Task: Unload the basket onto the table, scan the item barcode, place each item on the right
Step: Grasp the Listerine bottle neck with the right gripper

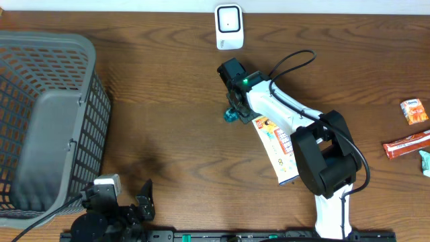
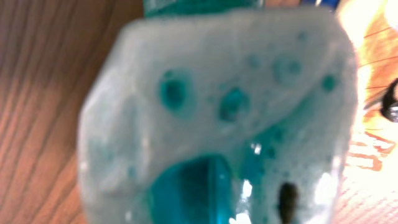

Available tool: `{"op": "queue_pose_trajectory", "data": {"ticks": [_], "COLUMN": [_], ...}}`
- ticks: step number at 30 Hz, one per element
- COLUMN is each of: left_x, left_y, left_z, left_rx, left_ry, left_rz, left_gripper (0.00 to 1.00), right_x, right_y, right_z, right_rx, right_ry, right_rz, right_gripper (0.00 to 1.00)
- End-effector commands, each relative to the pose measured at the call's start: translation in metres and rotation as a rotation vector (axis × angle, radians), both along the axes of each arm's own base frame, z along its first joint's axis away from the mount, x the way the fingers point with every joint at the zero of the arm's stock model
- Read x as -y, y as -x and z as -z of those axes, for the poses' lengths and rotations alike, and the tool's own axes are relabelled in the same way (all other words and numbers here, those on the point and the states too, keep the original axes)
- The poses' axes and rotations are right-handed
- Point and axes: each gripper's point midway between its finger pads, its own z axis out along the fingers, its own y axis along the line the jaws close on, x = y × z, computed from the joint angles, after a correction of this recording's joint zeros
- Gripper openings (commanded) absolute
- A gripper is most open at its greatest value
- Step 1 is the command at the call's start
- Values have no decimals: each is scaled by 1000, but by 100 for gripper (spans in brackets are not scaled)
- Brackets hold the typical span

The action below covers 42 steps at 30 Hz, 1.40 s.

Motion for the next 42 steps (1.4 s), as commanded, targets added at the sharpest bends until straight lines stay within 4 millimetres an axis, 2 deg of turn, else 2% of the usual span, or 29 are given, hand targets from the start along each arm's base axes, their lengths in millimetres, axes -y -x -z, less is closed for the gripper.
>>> {"op": "queue_pose_trajectory", "data": {"ticks": [1, 4, 5, 18, 24, 27, 29, 31, 34, 36, 42], "left_x": [0, 0, 0, 0, 0, 0, 0, 0, 0, 0, 0], "left_y": [0, 0, 0, 0, 0, 0, 0, 0, 0, 0, 0], "left_z": [-1, -1, -1, -1, -1, -1, -1, -1, -1, -1, -1], "left_rx": [6, 6, 6, 6, 6, 6, 6, 6, 6, 6, 6], "left_ry": [-14, -14, -14, -14, -14, -14, -14, -14, -14, -14, -14], "left_rz": [10, 10, 10, 10, 10, 10, 10, 10, 10, 10, 10], "left_gripper": [99, 99, 99, 99, 99, 99, 99, 99, 99, 99, 99], "right_x": [-6, -8, -8, -14, -21, -18, -15, -15, -13, -11, -11], "right_y": [-13, -16, -17, -14, -19, -25, -27, -27, -22, -19, -11], "right_z": [-25, -26, -26, -27, -42, -56, -61, -61, -59, -58, -54], "right_rx": [85, 97, 98, 80, 90, 119, 129, 128, 106, 92, 66], "right_ry": [-20, -29, -29, -44, -71, -59, -45, -34, -24, -19, 9], "right_rz": [24, 24, 25, -41, -151, -225, -267, -304, -326, -327, -386], "right_gripper": [34, 48, 50, 50, 40, 39, 34, 34, 23, 20, 26]}}
